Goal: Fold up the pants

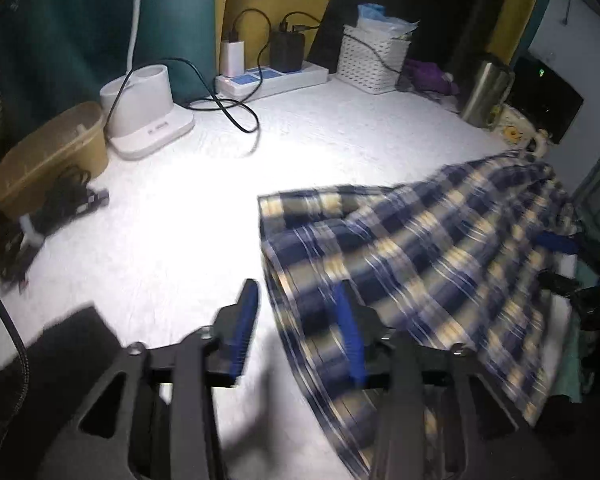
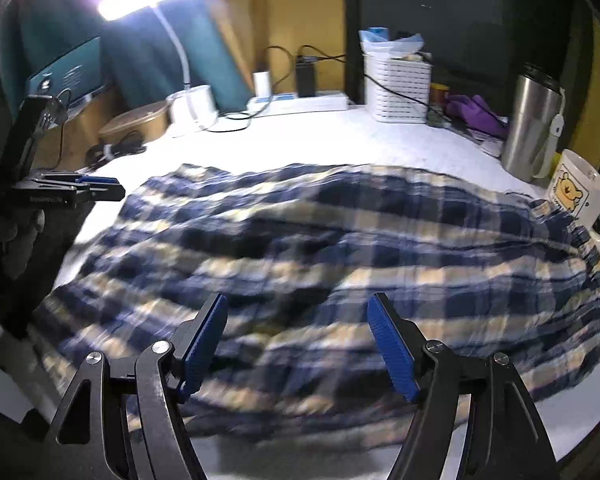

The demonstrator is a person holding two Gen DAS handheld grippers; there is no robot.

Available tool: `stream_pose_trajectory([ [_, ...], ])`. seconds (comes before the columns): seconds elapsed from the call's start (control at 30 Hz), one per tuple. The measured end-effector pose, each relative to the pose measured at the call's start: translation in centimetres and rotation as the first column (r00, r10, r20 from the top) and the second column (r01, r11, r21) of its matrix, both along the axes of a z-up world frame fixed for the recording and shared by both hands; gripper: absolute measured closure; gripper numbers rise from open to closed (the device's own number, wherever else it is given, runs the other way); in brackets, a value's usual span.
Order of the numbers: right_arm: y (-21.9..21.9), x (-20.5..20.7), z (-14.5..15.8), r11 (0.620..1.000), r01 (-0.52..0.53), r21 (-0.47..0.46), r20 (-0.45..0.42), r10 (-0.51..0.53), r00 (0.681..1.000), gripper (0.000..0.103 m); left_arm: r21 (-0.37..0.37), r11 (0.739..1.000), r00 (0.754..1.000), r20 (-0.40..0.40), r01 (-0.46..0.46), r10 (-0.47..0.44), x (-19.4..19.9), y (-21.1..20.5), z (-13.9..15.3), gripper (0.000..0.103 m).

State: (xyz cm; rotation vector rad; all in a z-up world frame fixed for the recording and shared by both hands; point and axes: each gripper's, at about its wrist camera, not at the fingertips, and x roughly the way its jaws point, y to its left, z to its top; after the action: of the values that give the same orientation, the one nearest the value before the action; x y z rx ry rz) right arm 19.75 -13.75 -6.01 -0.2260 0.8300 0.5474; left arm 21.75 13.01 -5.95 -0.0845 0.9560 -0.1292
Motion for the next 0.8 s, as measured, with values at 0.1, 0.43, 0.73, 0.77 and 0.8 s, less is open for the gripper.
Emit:
stream_pose_trajectory([
  [0.1,-0.5,1.8,0.1,1.000,0.025,0.000,0.002,-0.025,1.000,0.029,-0.001,1.000,1.000,0.012,-0.010,0.010,1.6,0.4,-0.5,0.045],
  [0.43,-2.0,7.6,1.6,0.996,0.081,0.047,0.015,-0.082,0.997,0.029,0.047,0.995,0.996,-0.014,0.089,-0.088,3.8,-1.0,-1.7,0.066],
  [0.73,0.2,10.5,-0.3,0.999,0.032,0.026,-0.039,-0.031,0.999,0.029,0.154,0.983,0.993,0.042,0.098,-0.106,3.6,-2.3,0.0,0.098],
  [0.77,0.6,10.6,-0.5,0.999,0.024,0.023,-0.053,-0.023,0.998,0.029,0.156,0.984,0.993,0.063,0.087,-0.098,3.8,-2.1,0.6,0.098],
  [0.8,1.0,10.6,-0.7,1.000,0.012,0.021,-0.064,-0.011,0.998,0.029,0.157,0.984,0.993,0.076,0.082,-0.095,4.0,-1.9,0.9,0.098],
])
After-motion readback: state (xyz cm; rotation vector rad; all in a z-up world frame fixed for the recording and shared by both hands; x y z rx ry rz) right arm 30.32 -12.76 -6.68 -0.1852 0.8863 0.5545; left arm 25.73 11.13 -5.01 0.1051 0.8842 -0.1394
